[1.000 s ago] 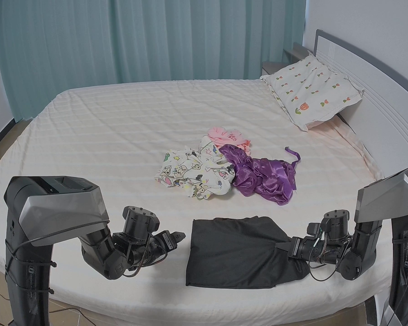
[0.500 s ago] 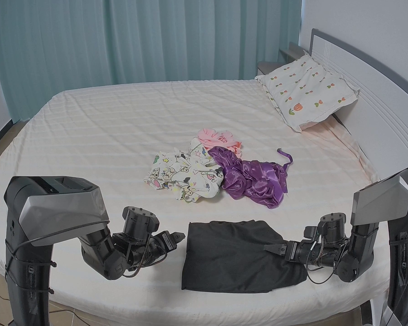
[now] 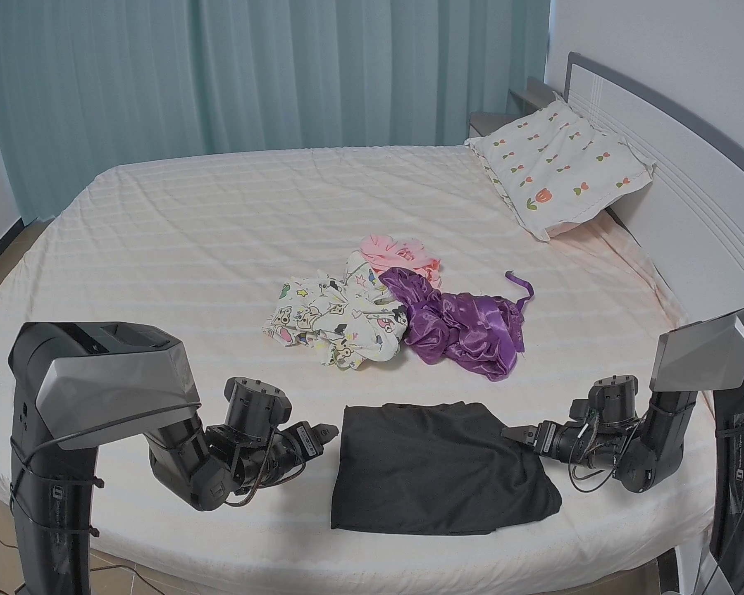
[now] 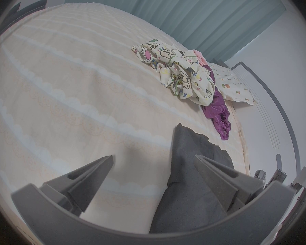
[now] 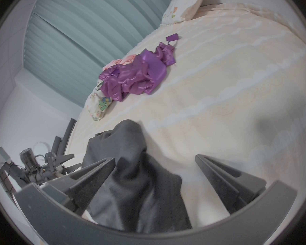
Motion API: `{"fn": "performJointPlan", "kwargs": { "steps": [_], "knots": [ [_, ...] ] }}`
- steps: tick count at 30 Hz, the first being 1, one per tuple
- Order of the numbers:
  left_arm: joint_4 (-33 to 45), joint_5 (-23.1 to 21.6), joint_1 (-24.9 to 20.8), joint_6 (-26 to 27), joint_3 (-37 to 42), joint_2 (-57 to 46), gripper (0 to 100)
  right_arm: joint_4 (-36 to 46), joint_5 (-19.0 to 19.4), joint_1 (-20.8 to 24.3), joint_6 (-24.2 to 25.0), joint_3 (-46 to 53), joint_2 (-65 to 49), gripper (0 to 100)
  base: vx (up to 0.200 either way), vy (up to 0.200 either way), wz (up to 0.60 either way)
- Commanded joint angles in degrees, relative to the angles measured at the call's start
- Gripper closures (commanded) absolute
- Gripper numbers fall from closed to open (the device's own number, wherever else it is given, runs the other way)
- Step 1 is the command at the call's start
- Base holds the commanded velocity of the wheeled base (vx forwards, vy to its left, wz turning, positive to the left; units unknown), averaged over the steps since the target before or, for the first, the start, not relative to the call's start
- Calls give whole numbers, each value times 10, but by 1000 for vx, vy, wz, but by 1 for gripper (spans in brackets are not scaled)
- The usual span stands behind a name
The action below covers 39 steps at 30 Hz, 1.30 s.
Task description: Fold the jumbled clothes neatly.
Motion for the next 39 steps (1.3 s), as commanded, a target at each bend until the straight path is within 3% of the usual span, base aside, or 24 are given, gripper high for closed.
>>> {"fn": "performJointPlan", "kwargs": {
  "steps": [1, 10, 17, 24, 32, 33, 39],
  "knots": [
    [0, 1, 0, 0, 0, 3, 0, 8, -14, 1, 1, -17, 4, 0, 0, 0, 0],
    [0, 1, 0, 0, -2, 3, 0, 15, -14, -18, 29, -13, -26, 0, 0, 0, 0],
    [0, 1, 0, 0, -2, 4, 0, 52, -16, -32, 20, -20, -18, 0, 0, 0, 0],
    [0, 2, 0, 1, -2, 4, 0, 51, -33, -19, -37, -22, -1, 0, 0, 0, 0],
    [0, 5, -1, 2, -2, 4, 0, 59, -43, 23, -39, -32, -1, 0, 0, 0, 0],
    [0, 5, -1, 2, -2, 4, 0, 61, -42, 23, -39, -35, 0, 100, 0, 0, 0],
    [0, 5, -1, 2, -2, 4, 0, 69, -43, 18, -31, -28, -13, 100, 0, 0, 0]
  ]
}}
